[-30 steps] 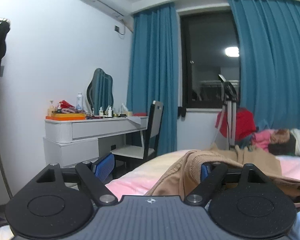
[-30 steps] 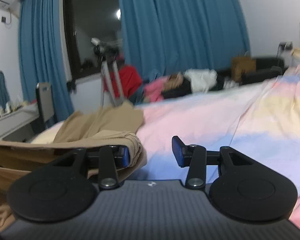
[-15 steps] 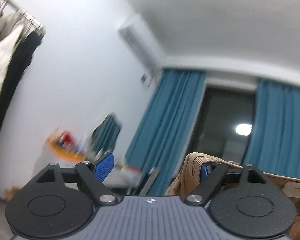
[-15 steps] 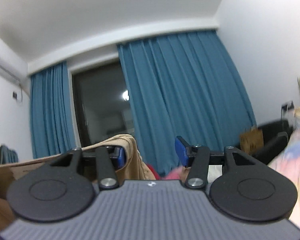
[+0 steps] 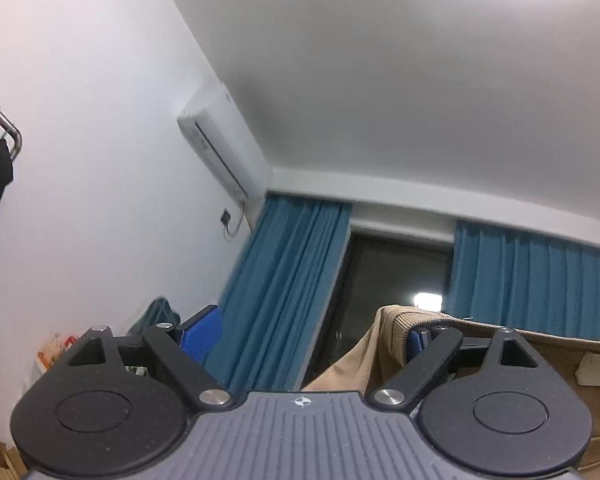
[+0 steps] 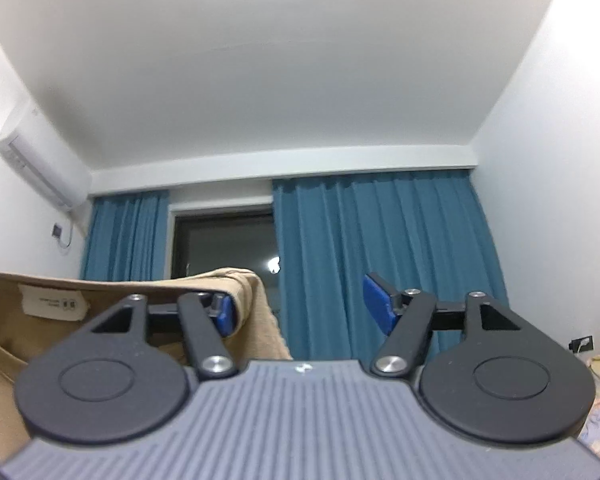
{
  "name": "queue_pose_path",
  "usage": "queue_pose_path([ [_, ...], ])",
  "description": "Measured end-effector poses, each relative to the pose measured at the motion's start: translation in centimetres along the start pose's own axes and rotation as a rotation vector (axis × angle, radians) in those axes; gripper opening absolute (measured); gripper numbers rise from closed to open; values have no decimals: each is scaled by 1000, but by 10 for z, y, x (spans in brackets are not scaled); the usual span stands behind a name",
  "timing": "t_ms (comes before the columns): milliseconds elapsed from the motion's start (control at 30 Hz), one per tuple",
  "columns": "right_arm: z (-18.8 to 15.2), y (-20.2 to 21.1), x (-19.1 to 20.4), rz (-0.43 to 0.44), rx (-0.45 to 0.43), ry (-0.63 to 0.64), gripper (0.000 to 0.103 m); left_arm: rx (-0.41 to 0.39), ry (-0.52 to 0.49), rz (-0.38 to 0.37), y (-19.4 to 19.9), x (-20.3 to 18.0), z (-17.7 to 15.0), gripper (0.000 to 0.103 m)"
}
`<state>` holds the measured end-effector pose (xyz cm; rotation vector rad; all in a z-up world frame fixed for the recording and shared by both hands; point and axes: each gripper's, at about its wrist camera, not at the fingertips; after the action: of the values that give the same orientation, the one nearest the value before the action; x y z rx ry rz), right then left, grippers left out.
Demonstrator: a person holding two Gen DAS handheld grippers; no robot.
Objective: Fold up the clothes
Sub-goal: 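Lower the shirt onto the bed with both grippers and release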
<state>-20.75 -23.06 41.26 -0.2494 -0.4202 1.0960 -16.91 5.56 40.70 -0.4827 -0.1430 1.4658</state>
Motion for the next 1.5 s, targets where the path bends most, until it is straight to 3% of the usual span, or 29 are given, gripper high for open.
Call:
queue_pose_path([
  [100,3,-14,-3,21,67,21,72,65,-1,-32,-15,4,-7,90],
  [200,-16,-32,0,24,132,37,72,122,-23,-36,-39,7,-38,90],
  [467,-131,-109,18,10,324,102,72,266,-33,-12,-144,24,-174,91],
  [633,-238,-168,47,-26,345,208,71,375,-33,29,-231,34,-300,92],
  [800,-385,-215,64,-43,460,274,70,518,-74,59,-296,49,-451,92],
  [933,-503,-235,63,-55,589,330,70,640,-113,56,-312,63,-568,92],
  [1100,-597,-244,60,-38,728,402,69,779,-103,48,-315,85,-675,92],
  [1267,-638,-264,65,-26,875,433,69,934,-109,20,-318,88,-725,92],
  [1400,-629,-268,75,75,1000,413,71,1090,-282,-106,-317,68,-731,96],
  [1433,-626,-267,77,107,1031,409,81,1106,-339,-156,-313,61,-730,101],
  [1500,-617,-262,82,170,1082,395,89,1136,-435,-222,-303,49,-726,101],
])
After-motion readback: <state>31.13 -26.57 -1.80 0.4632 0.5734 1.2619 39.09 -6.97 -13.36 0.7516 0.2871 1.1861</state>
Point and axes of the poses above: each gripper's, at about its wrist camera, not at the fingertips, and y roughly against the way its jaws point, x to its left, z to its top, and after that the axes turned 15 degrees about -z, right-handed
